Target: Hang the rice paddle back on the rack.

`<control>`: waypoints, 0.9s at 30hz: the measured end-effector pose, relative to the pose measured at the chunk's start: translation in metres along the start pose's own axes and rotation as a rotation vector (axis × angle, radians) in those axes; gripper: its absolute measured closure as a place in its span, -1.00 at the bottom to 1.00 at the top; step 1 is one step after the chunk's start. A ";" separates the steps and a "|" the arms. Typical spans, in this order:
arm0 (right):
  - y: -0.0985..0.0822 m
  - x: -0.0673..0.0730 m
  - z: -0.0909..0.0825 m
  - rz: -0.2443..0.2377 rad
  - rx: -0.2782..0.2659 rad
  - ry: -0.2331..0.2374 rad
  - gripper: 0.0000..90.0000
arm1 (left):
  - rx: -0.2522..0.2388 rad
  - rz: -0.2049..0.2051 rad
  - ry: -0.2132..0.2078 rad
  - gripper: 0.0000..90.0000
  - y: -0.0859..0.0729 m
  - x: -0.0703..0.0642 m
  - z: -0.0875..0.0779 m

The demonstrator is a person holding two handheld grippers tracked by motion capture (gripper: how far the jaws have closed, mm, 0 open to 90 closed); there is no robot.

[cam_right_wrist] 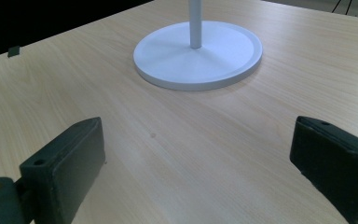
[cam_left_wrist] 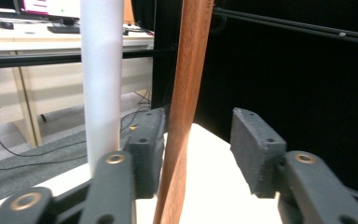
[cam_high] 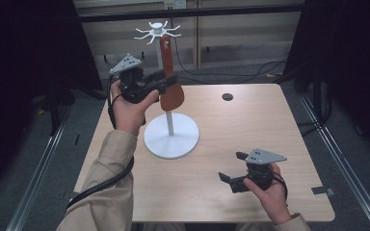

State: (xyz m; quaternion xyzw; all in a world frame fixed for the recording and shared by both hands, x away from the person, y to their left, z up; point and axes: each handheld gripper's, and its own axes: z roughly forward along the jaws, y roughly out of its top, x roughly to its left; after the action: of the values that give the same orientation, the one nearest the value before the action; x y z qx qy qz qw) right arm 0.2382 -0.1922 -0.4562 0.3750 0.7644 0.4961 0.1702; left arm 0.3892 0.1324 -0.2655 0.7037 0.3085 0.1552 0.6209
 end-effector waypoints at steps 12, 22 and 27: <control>0.002 0.000 0.001 -0.003 -0.006 -0.001 -0.93 | -0.005 -0.003 0.050 -0.42 -0.012 0.000 -0.010; 0.003 0.001 -0.001 -0.012 -0.008 -0.004 -0.93 | 0.016 0.032 0.069 -0.59 -0.032 -0.001 -0.022; 0.003 0.002 -0.001 -0.014 -0.007 -0.004 -0.93 | 0.017 0.044 0.078 -0.63 -0.041 -0.007 -0.026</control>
State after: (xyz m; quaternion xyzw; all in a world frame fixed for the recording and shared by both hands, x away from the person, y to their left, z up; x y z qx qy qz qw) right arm 0.2379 -0.1907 -0.4527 0.3703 0.7648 0.4967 0.1766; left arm 0.3585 0.1501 -0.2997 0.7089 0.3181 0.1938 0.5989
